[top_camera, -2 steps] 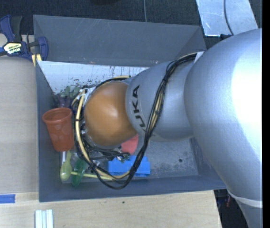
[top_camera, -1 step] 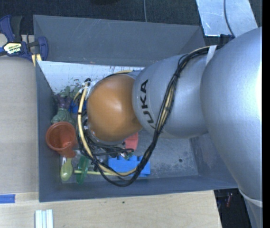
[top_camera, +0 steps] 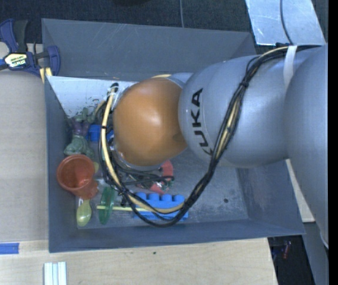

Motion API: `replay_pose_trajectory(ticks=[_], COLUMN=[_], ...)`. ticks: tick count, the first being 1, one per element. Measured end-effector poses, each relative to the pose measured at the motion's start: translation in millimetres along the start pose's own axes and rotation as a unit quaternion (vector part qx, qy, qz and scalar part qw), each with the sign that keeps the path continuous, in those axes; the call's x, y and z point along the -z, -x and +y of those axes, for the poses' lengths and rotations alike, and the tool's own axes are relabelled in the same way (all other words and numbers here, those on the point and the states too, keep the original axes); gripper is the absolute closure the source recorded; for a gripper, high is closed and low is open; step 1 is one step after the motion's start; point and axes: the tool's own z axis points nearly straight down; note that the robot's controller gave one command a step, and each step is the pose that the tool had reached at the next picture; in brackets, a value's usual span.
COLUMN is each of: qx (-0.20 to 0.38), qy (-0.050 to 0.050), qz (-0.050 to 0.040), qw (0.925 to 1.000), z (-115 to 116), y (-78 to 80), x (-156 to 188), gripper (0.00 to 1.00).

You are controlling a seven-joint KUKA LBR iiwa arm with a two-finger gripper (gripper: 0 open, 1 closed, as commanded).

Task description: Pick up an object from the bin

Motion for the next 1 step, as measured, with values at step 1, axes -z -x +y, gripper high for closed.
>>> replay_pose_trajectory(ticks=[1], qx=[0.000], qy=[-0.001], qz=[-0.0022], qw=[1.0000], z=[-0.5], y=[1.4], x=[45.4], gripper=[1.00])
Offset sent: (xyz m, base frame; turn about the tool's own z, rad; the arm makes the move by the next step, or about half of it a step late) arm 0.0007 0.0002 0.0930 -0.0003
